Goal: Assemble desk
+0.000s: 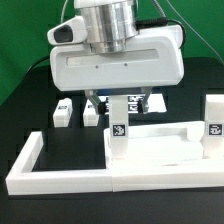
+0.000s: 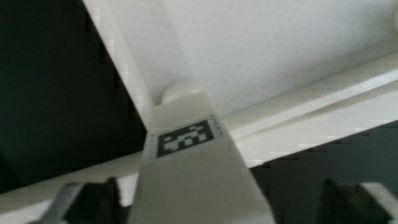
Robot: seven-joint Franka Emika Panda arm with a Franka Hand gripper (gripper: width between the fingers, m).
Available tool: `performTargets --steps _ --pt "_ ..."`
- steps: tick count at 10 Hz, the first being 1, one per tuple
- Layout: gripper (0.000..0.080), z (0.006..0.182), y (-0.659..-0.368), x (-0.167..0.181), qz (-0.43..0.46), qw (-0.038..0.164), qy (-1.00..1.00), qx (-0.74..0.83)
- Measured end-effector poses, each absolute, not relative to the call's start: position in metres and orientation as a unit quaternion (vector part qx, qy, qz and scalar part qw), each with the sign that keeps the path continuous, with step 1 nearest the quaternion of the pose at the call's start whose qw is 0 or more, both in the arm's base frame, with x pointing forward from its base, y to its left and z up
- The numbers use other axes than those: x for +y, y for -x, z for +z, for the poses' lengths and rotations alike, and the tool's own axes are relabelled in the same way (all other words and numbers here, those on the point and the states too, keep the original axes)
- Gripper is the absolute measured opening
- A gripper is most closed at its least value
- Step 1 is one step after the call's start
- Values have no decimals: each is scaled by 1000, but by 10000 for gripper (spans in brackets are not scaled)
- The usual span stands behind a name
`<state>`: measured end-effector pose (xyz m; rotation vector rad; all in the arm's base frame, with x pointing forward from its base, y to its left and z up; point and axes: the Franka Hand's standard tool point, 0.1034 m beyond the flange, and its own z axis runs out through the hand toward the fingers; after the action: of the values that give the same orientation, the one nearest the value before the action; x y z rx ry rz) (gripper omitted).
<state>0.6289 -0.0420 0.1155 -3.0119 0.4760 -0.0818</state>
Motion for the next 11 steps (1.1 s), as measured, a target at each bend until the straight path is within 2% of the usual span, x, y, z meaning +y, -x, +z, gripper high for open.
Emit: performTargets --steps 1,2,3,5,7,10,11 --pt "432 115 -629 -41 -25 48 979 194" --pt "432 115 -629 -41 -24 49 975 215" --pt "297 115 -628 -45 -22 48 964 262" --pt "296 114 -628 -47 -18 52 929 366" --pt "293 113 -628 -49 -6 67 863 501" --pt "293 111 -632 -37 20 99 692 715" --pt "293 111 -632 -35 22 99 680 726"
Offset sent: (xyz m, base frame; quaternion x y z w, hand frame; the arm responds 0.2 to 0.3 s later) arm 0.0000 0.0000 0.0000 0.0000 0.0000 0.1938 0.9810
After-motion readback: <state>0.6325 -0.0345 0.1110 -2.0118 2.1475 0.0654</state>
